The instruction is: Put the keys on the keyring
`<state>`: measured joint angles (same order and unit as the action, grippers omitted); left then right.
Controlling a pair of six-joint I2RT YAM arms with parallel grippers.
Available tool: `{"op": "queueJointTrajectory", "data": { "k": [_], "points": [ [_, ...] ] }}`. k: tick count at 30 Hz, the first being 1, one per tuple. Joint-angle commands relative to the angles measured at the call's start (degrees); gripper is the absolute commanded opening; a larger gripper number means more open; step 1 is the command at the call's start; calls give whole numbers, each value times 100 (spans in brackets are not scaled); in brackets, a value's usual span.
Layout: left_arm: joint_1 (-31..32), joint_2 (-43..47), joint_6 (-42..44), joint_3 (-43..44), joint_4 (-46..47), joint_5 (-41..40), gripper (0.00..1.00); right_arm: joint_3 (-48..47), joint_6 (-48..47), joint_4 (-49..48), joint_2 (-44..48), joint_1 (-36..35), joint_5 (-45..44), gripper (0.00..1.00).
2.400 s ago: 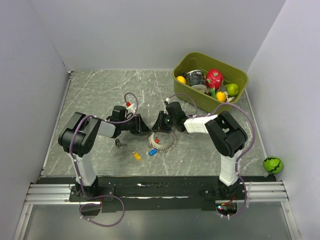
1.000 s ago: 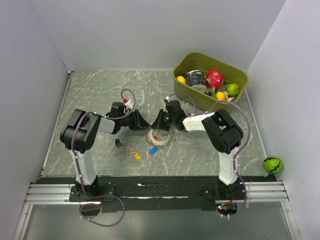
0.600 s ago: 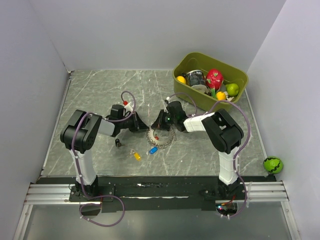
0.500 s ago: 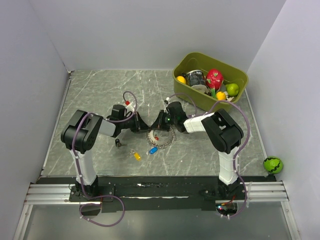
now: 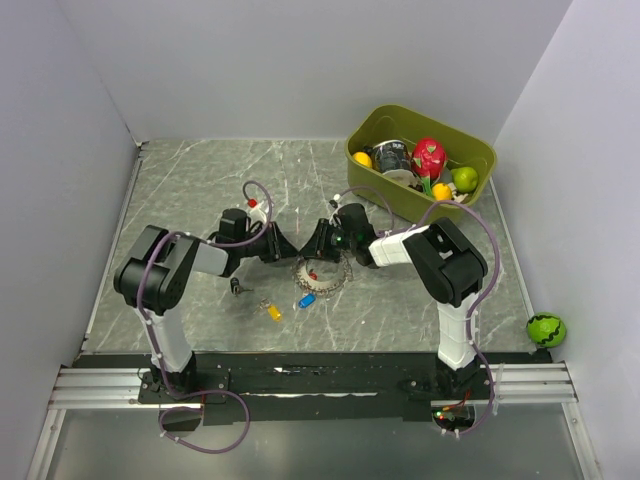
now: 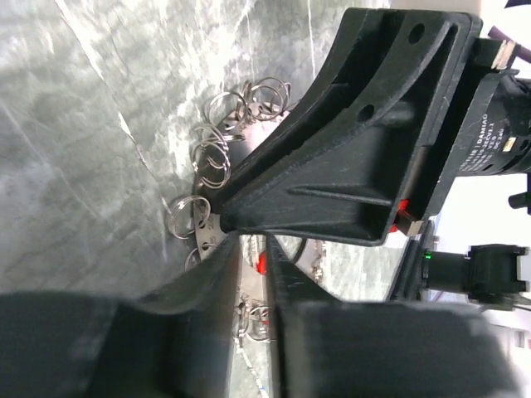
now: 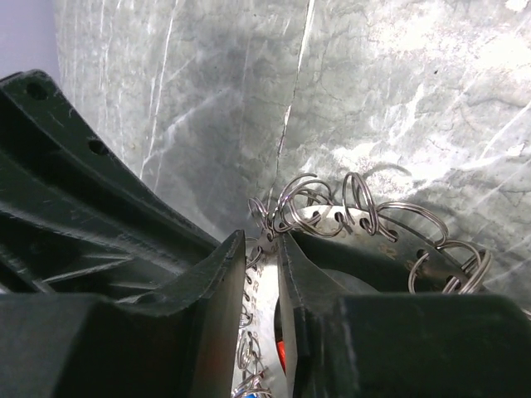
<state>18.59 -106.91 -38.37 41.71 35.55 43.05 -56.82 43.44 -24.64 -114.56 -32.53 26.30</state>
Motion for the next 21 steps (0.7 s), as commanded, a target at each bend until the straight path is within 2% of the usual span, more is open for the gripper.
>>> {"op": "queueJointTrajectory", "data": {
  "k": [1, 3, 11, 17, 21],
  "points": [
    [-31, 303, 251, 152, -319, -305, 33, 83, -55, -190, 39, 1, -46, 33],
    [-57, 294, 295, 223, -400, -385, 40, 39, -64, -155, 31, -7, -46, 33],
    [-338, 110, 514, 425, -917, -798, 46, -101, -46, -32, -92, -7, -90, 32],
    [-338, -268, 813, 882, -1199, -544, 47, -189, -20, 337, -84, -7, -284, 20],
    [-330, -444, 1050, 1040, -1322, -79, 47, -207, -2, 452, -93, -7, -310, 6]
  ]
}}
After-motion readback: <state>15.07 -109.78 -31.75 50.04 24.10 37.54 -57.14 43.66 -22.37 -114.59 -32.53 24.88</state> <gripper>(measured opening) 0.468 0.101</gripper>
